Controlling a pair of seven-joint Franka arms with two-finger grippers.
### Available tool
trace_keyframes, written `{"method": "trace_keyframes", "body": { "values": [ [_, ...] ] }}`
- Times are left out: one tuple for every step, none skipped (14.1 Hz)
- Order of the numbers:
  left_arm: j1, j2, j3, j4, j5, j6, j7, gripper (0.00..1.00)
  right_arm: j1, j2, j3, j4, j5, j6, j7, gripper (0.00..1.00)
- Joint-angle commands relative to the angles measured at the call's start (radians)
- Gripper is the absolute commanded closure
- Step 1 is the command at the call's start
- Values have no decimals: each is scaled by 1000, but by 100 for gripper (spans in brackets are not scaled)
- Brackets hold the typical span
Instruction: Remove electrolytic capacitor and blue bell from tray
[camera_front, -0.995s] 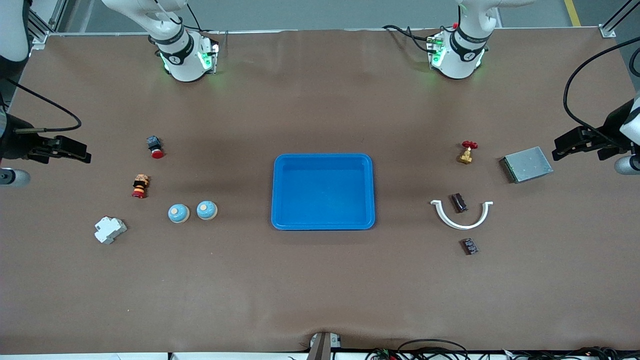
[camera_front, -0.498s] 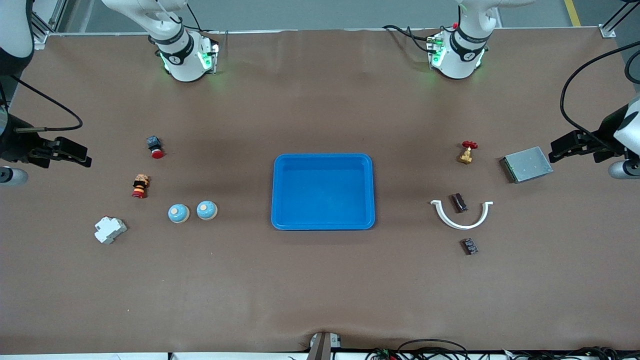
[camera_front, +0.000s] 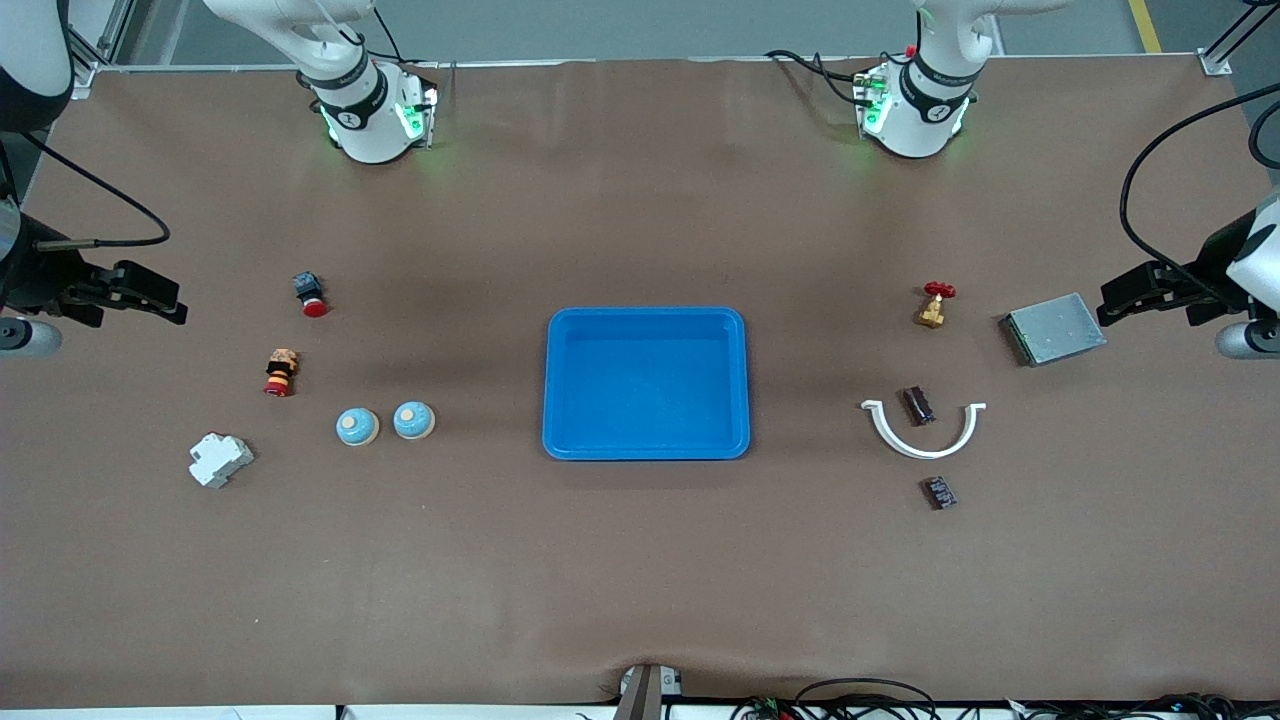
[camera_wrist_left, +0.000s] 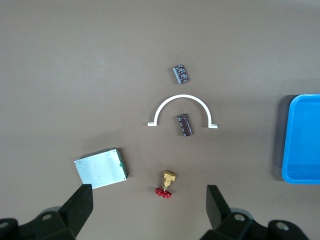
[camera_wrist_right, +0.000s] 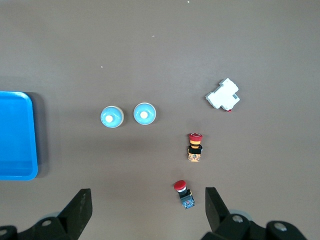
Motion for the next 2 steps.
{"method": "trace_keyframes", "body": {
  "values": [
    [1,-3,-5,0,1,3,-7,0,16,-36,-4,-35,14,3,-16,0],
    [1,-3,-5,0,1,3,-7,0,16,-36,-4,-35,14,1,-16,0]
  ]
}}
